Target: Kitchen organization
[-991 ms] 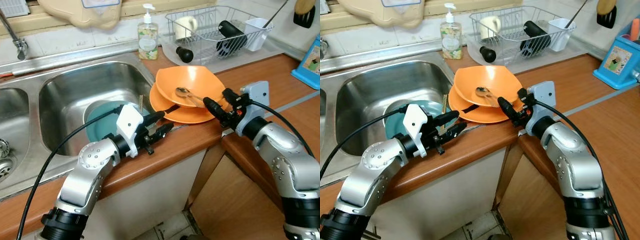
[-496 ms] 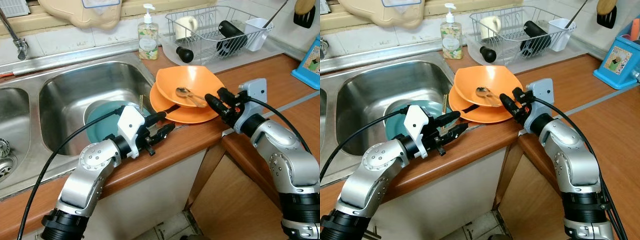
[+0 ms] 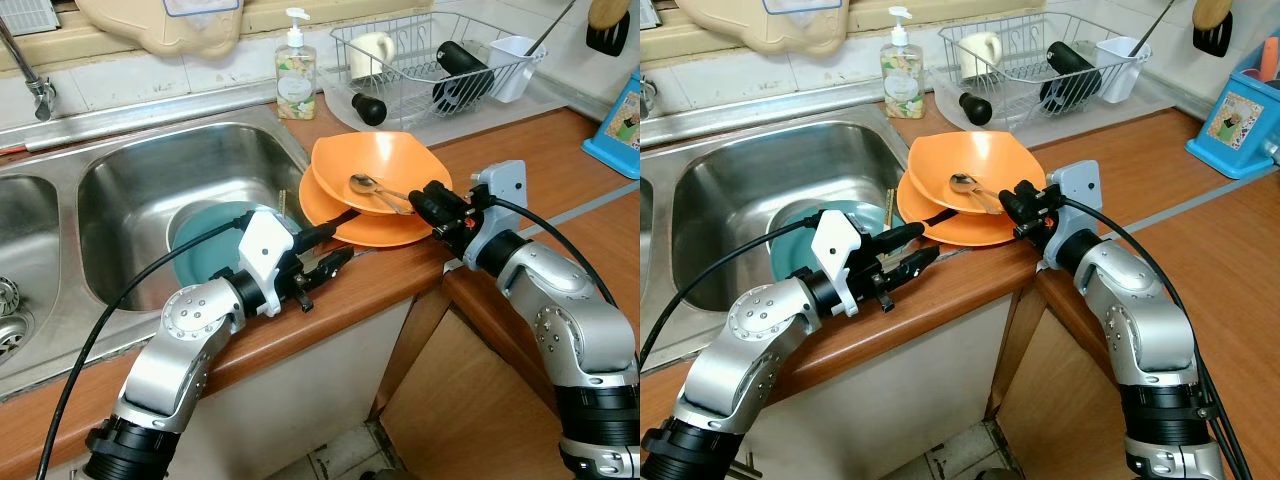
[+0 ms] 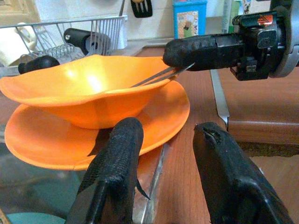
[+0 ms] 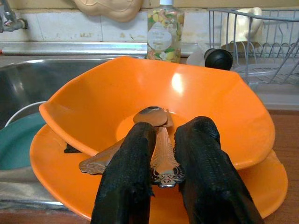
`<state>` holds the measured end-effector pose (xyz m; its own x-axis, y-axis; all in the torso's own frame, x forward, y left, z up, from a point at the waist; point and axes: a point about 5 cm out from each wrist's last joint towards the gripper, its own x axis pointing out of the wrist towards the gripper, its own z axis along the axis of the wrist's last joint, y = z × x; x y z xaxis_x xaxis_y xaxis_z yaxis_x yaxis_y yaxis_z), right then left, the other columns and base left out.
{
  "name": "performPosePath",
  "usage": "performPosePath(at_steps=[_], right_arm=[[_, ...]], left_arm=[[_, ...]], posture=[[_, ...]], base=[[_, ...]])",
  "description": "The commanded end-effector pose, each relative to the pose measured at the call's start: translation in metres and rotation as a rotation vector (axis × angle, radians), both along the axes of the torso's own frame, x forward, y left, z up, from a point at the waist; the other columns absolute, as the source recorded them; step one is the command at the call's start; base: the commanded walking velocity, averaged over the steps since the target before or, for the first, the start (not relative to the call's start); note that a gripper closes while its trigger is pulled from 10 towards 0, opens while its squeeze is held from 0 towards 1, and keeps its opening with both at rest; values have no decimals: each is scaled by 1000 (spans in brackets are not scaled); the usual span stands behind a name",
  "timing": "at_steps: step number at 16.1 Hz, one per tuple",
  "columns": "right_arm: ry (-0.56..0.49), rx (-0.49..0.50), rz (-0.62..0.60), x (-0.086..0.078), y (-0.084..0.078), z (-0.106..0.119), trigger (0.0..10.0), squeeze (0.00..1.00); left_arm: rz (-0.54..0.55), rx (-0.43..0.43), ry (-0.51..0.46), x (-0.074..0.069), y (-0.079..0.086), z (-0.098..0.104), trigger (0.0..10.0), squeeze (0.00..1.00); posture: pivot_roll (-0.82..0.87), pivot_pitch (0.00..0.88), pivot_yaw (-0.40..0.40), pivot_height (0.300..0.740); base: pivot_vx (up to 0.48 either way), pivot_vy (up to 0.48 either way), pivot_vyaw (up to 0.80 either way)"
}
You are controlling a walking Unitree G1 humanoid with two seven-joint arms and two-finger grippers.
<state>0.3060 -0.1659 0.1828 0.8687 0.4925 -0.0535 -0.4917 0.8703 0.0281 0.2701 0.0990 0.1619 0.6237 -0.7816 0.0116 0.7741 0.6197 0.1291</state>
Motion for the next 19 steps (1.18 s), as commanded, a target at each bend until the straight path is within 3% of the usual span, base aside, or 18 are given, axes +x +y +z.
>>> performPosePath(at_steps=[1, 4, 7, 9, 12, 13, 14, 15, 17, 19], right_arm=[[-2, 13, -3, 2, 0, 3, 0, 0], [-33, -43, -55, 2, -9, 11, 0, 0], [-102, -129, -119, 1, -19, 24, 0, 0], [-137, -97, -87, -2, -13, 37, 0, 0], [-151, -58, 77, -13, 6, 45, 0, 0], [-154, -28, 127, -17, 13, 48, 0, 0], [-155, 1, 175, -20, 20, 52, 0, 0], [-154, 9, 205, -23, 23, 52, 0, 0], [-146, 36, 284, -30, 33, 53, 0, 0], [-143, 45, 309, -32, 36, 54, 0, 0]], left_arm=[[-3, 12, -22, 2, -1, 6, 10000, 0], [-19, 57, -71, 3, -4, 12, 10000, 0], [-20, 157, -175, 8, -9, 22, 10000, 0], [-12, 230, -280, 12, -17, 32, 10000, 0], [16, 233, -379, 16, -26, 44, 10000, 0], [45, 277, -432, 21, -25, 46, 5922, 0], [85, 323, -471, 26, -21, 46, 4784, 0], [97, 346, -480, 28, -19, 45, 4118, 0], [102, 422, -498, 32, -16, 40, 4471, 0], [122, 439, -497, 35, -14, 38, 4471, 0]], posture=[[-139, 0, 18, 740], [-146, 0, 29, 740], [-149, 0, 36, 740], [-147, 0, 38, 740], [-144, 0, 39, 740], [-144, 0, 40, 740], [-144, 0, 42, 740], [-143, 0, 42, 740], [-140, 0, 43, 740], [-139, 0, 43, 740]], base=[[0, 0, 0], [0, 0, 0], [0, 0, 0], [0, 0, 0], [0, 0, 0], [0, 0, 0], [0, 0, 0], [0, 0, 0], [0, 0, 0], [0, 0, 0]])
